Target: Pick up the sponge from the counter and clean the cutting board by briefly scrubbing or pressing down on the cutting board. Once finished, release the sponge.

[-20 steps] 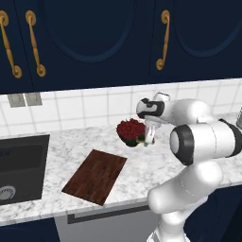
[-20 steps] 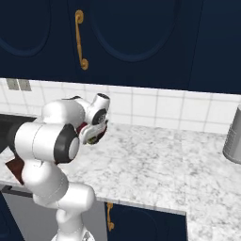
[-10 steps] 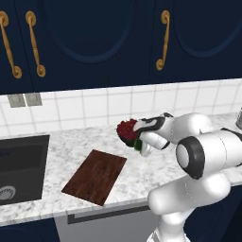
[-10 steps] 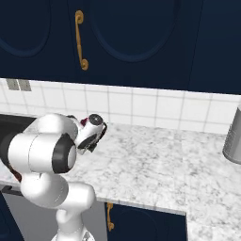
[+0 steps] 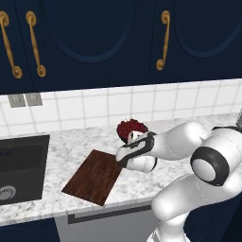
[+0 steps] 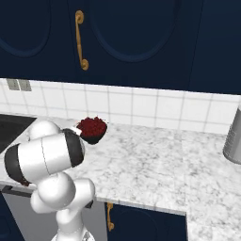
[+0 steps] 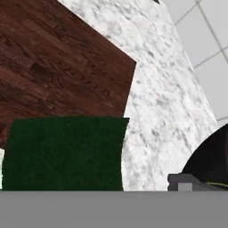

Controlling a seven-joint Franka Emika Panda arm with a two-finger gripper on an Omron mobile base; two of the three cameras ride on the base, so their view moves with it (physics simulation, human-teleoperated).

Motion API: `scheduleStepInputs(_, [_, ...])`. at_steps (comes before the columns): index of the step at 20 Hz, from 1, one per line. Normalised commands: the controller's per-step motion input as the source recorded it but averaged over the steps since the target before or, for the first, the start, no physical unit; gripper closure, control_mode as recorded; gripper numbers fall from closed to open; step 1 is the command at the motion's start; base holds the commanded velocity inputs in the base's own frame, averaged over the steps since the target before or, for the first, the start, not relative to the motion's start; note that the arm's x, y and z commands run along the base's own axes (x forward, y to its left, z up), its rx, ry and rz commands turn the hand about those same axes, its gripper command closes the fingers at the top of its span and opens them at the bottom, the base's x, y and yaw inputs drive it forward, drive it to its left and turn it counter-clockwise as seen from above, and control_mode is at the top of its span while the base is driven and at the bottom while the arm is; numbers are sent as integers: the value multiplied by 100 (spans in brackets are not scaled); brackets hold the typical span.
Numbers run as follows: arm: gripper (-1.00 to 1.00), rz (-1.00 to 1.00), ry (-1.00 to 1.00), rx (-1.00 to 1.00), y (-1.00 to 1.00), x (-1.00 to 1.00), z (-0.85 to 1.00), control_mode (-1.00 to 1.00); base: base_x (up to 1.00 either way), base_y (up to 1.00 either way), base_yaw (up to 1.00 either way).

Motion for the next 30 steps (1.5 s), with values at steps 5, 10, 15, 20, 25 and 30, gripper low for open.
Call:
scheduleStepInputs(5, [-100, 28, 24, -12, 100, 33, 100, -100, 0, 0, 0])
scheduleStepInputs(10, [-100, 15, 54, -55, 100, 0, 68, -100, 0, 0, 0])
scheduleStepInputs(15, [-100, 14, 53, -48, 100, 0, 48, -100, 0, 0, 0])
scheduleStepInputs(20, [-100, 26, 42, -40, 100, 0, 43, -100, 0, 0, 0])
scheduleStepInputs(25, [-100, 44, -1, 48, 15, -3, -88, -100, 0, 0, 0])
scheduleStepInputs(30, [-100, 44, -11, 69, -18, -3, -100, -100, 0, 0, 0])
